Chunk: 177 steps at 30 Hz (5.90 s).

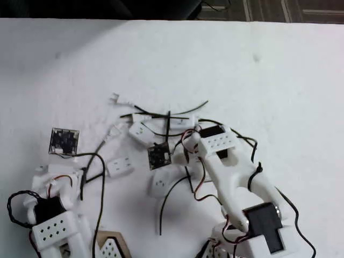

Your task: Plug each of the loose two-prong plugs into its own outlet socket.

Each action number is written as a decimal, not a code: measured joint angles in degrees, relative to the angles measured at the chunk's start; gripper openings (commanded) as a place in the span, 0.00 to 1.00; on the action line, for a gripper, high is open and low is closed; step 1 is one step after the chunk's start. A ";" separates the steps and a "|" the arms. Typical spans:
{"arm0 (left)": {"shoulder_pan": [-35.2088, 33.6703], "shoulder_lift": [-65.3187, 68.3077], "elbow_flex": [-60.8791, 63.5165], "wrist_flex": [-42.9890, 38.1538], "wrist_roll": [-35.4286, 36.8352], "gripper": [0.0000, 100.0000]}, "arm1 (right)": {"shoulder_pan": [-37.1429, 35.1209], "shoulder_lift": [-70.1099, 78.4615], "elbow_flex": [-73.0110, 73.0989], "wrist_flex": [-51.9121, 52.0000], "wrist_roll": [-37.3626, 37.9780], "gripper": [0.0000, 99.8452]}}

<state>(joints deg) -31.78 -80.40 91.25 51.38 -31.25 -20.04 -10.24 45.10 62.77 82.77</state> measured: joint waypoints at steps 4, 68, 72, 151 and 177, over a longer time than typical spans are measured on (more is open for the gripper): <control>0.00 0.00 0.00 0.00 0.00 0.27 | 1.49 -7.74 -1.41 3.60 -1.85 0.02; 49.23 -23.74 -20.92 9.32 25.58 0.27 | -29.98 -63.12 14.07 -8.26 -87.21 0.02; 43.52 -23.74 -21.71 9.49 25.49 0.27 | -29.89 -63.12 14.24 -8.26 -87.21 0.02; -7.65 -23.74 -2.46 13.98 18.81 0.37 | -33.85 -6.59 -13.19 -2.46 -94.59 0.22; 21.19 -3.43 -10.20 17.76 -6.07 0.37 | -14.68 -34.81 -1.05 9.67 -87.56 0.12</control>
<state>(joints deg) -10.59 -83.82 81.05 69.14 -37.32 -34.73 -45.05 44.04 72.44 -4.79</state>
